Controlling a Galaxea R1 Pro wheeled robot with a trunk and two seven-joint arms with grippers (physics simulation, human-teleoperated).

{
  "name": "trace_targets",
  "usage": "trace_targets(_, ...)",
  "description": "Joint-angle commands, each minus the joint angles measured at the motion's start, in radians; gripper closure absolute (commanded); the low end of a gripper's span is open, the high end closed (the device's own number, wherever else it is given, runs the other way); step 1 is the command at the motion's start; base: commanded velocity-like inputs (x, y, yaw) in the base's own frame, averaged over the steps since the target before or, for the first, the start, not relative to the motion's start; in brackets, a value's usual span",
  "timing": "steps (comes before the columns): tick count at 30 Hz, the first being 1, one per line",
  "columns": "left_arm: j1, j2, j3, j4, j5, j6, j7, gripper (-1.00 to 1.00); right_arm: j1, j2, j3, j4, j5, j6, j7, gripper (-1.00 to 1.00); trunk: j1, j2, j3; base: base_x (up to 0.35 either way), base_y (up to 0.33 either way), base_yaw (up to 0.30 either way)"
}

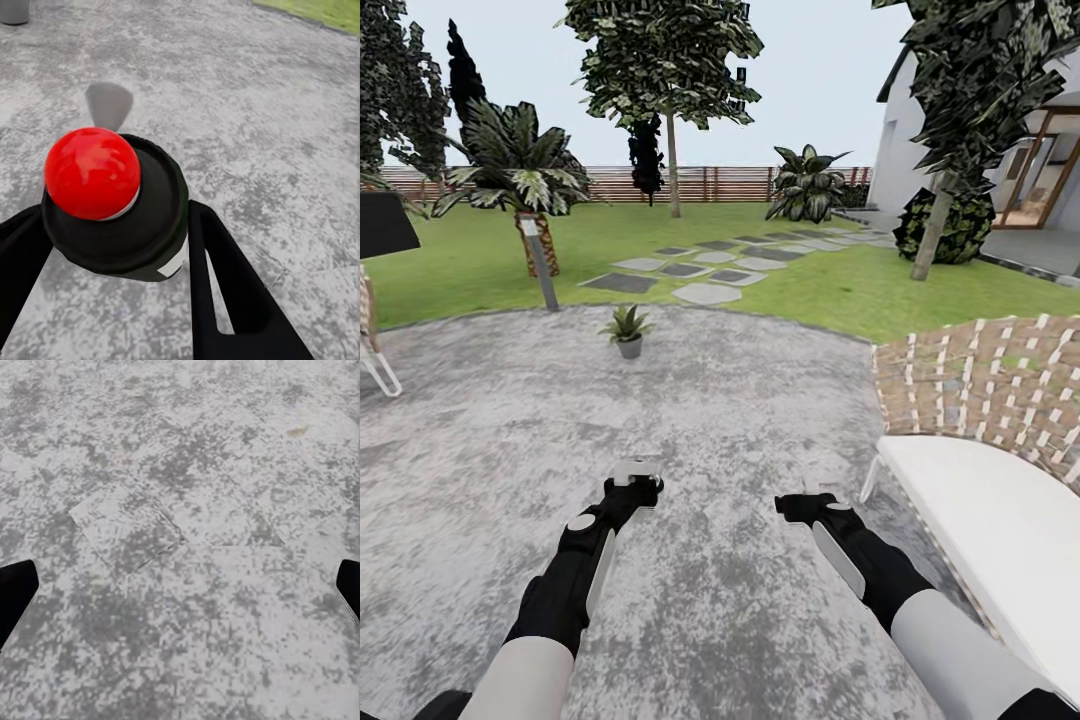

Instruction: Pick up the pesticide atomizer in the garden and spray insectifuge to fully cover both potted plants in the garden.

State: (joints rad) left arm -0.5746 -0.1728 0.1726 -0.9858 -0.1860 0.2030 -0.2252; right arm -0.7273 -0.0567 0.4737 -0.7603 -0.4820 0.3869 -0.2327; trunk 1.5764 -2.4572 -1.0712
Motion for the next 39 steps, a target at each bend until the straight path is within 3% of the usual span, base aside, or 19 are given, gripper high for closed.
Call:
trace_targets(1,-0.001,-0.002,0.005,-0.002,-0.01,0.004,-0.009,1.0,-0.001,-0.002,0.006,-0.002,-0.01,0.003,-0.01,-1.0,0.0,0.0,-0.001,0.339,0.0,0.0)
trace_targets(39,-0.001,-0.002,0.005,-0.002,-0.01,0.004,-0.009,1.0,-0.001,-0.002,0.006,-0.002,-0.01,0.003,-0.01,-1.0,0.0,0.0,-0.001,0.334,-0.029,0.0)
